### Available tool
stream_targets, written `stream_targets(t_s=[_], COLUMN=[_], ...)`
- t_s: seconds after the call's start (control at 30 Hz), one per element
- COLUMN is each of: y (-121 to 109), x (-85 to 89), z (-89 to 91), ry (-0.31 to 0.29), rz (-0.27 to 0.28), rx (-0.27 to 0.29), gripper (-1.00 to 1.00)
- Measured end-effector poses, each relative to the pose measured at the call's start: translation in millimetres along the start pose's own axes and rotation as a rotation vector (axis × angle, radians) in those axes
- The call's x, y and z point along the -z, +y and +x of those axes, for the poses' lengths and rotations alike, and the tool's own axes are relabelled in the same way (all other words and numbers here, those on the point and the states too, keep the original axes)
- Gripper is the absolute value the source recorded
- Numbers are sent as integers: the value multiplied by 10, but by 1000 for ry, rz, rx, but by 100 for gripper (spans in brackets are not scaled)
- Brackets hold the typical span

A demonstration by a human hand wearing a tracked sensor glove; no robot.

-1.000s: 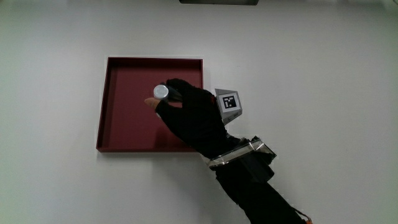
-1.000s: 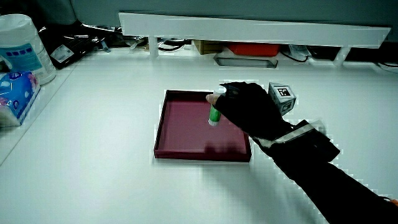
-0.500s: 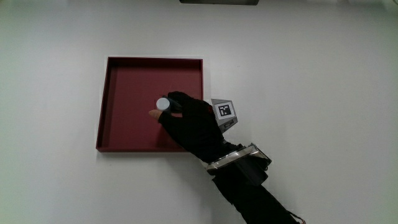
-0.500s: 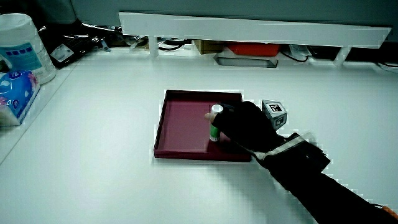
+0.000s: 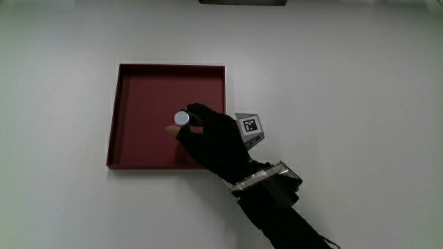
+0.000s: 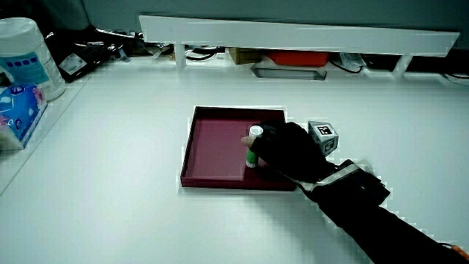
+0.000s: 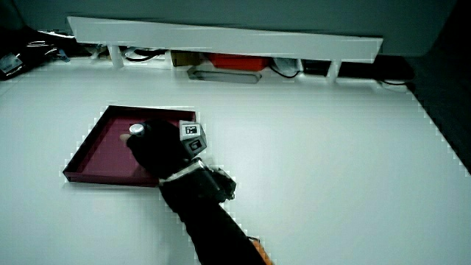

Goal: Place glue stick

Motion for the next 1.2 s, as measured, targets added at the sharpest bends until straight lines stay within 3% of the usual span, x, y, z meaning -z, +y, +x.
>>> stream_targets(t_s=[0.07,0.43,0.57,0.8,0.97,1.07,1.1,1.17,1.2], y=[-1,-25,-65,-188,-328,-421,-455,-510,-553], x=[-3,-37,-61,-173,-284,-382,-422,-504,-528], z=[15,-5,-59,-261,-454,-557,-593,-646,-694], ry=[-7,-3,-1,-38,-67,-44,-64,-108,-88], rz=[3,0,-25,-73,-126,-161,-171,-181,-198], rx=[-1,-4,-12,-88,-93,-115,-98,-117,-81], gripper=[0,-50,-68,-100,-100,-100,-100,-100,-100])
